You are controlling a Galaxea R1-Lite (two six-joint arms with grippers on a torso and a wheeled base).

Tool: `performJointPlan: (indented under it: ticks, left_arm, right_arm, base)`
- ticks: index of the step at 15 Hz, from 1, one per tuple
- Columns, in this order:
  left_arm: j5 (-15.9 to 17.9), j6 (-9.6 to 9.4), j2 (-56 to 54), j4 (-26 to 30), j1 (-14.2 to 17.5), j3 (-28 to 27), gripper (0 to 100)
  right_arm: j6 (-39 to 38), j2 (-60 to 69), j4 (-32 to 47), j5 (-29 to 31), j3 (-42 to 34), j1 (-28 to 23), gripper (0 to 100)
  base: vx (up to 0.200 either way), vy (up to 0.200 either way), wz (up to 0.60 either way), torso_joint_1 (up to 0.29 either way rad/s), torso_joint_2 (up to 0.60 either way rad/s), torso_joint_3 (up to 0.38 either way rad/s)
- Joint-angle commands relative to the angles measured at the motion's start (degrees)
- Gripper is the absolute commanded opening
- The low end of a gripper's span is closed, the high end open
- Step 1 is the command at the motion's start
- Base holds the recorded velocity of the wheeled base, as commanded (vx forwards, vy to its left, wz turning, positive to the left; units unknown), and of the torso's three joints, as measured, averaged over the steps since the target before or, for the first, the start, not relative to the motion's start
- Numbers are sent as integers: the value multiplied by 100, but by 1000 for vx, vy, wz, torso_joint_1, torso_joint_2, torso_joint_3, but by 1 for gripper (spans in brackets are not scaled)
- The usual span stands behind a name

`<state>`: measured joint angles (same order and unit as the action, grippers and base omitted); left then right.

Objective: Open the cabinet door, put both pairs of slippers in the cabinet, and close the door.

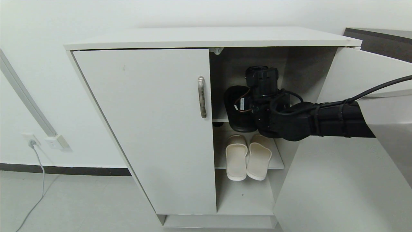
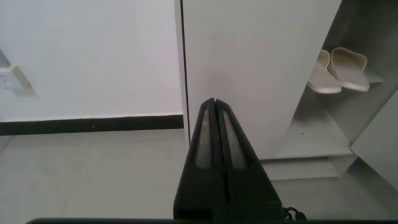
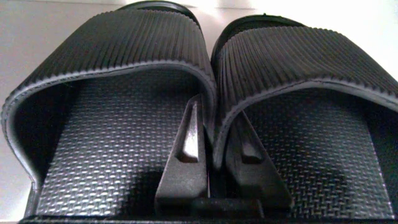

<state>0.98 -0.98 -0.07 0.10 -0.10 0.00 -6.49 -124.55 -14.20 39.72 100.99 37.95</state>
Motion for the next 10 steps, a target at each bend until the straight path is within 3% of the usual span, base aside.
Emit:
performJointPlan:
  ticks: [1,5,6,10]
  left_arm:
    - [-1,1,7,-1,1,0,0]
    - [-1,1,7,-1,1,0,0]
    - [-1,1,7,-1,1,0,0]
    - [-1,1,7,-1,1,0,0]
  right_arm:
    - [-2,-17,-4,1,0,2,0]
    - [-2,-17,-4,1,0,2,0]
    - [-2,-17,-4,1,0,2,100]
    - [-2,-25,5,1,-44,11,100]
  base:
    - [0,0,0,0,0,0]
    - [0,0,0,0,0,0]
    - [0,0,0,0,0,0]
    - [0,0,0,0,0,0]
